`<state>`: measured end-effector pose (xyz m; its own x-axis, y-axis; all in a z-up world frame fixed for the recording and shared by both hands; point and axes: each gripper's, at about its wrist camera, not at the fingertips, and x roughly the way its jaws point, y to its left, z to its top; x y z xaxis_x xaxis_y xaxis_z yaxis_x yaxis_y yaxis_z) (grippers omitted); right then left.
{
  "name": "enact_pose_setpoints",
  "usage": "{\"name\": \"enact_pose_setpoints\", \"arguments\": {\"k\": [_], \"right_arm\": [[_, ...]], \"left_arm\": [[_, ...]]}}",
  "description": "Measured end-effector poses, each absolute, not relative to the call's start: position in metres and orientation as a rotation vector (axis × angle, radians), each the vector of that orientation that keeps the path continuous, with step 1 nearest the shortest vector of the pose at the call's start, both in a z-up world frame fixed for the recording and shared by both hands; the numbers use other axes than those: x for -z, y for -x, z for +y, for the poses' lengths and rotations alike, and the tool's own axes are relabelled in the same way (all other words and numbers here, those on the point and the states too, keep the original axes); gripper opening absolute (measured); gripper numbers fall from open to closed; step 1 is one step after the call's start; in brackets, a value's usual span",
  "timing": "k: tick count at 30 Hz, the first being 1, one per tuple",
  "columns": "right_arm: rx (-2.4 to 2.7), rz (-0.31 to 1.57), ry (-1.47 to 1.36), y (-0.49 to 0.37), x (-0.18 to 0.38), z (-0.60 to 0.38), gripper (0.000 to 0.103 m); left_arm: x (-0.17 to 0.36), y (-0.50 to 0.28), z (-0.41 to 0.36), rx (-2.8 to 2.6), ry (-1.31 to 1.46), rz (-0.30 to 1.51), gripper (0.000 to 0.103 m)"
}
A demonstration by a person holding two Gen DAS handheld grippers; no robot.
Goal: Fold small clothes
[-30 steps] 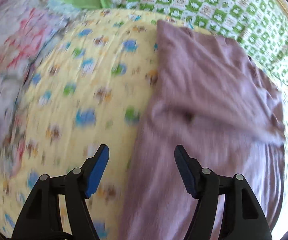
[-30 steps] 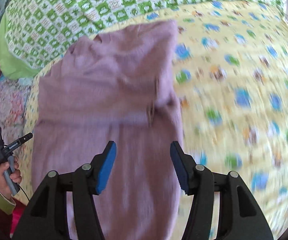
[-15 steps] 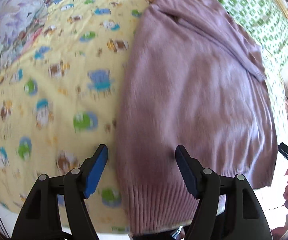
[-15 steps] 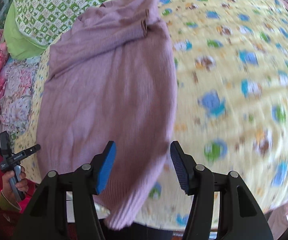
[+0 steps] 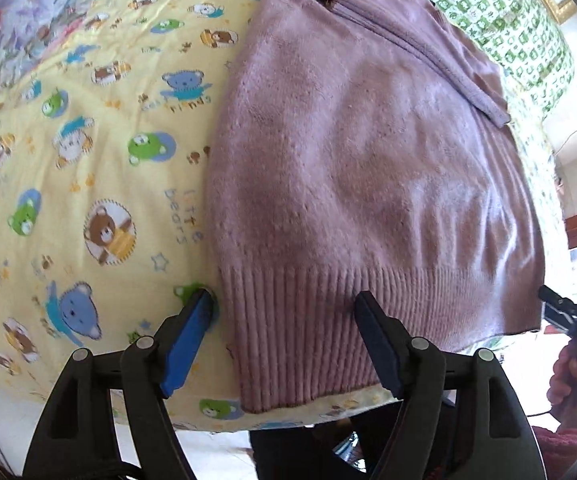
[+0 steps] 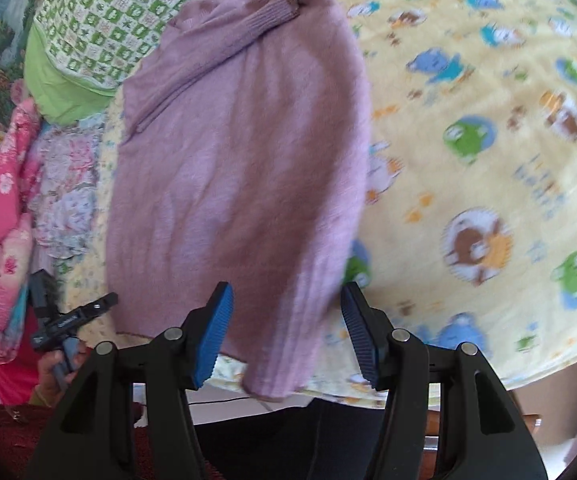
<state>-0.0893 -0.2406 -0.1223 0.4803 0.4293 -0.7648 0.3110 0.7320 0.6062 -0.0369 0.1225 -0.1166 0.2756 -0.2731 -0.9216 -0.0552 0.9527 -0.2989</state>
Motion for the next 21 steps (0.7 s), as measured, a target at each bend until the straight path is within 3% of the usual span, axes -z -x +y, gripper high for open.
{"name": "enact_pose_setpoints", "arguments": {"k": [4, 6, 7, 8, 16, 18, 19, 20, 21], "right_arm": [[-0.085, 1.074, -0.791, 0.089, 0.125, -0.236, 0.053], [-0.086, 1.075, -0.803, 0.088, 0.125, -0.236, 0.039], [-0.087, 1.079, -0.798, 0.088, 0.126, -0.237, 0.037], [-0.088, 1.088, -0.788, 0.087, 0.125, -0.237, 0.036], [-0.100, 1.093, -0.802, 0.085, 0.129, -0.239, 0.036], [-0.112, 1.099, -0.786, 0.080, 0.129, -0.236, 0.035], [-0.114, 1.102, -0.780, 0.078, 0.128, -0.235, 0.032], [-0.115, 1.103, -0.774, 0.078, 0.129, -0.235, 0.023], [-0.112, 1.108, -0.766, 0.077, 0.129, -0.235, 0.012]], "left_arm": [[0.119, 0.038, 0.127, 0.158, 0.320, 1.277, 0.072], [0.118, 0.037, 0.129, 0.164, 0.319, 1.281, 0.071], [0.117, 0.036, 0.128, 0.164, 0.307, 1.283, 0.067], [0.117, 0.035, 0.129, 0.161, 0.290, 1.286, 0.063], [0.118, 0.032, 0.128, 0.170, 0.288, 1.305, 0.062], [0.116, 0.028, 0.121, 0.192, 0.290, 1.296, 0.044], [0.116, 0.026, 0.119, 0.209, 0.304, 1.294, 0.021], [0.116, 0.024, 0.120, 0.235, 0.343, 1.295, 0.013], [0.115, 0.023, 0.122, 0.251, 0.372, 1.290, 0.012]]}}
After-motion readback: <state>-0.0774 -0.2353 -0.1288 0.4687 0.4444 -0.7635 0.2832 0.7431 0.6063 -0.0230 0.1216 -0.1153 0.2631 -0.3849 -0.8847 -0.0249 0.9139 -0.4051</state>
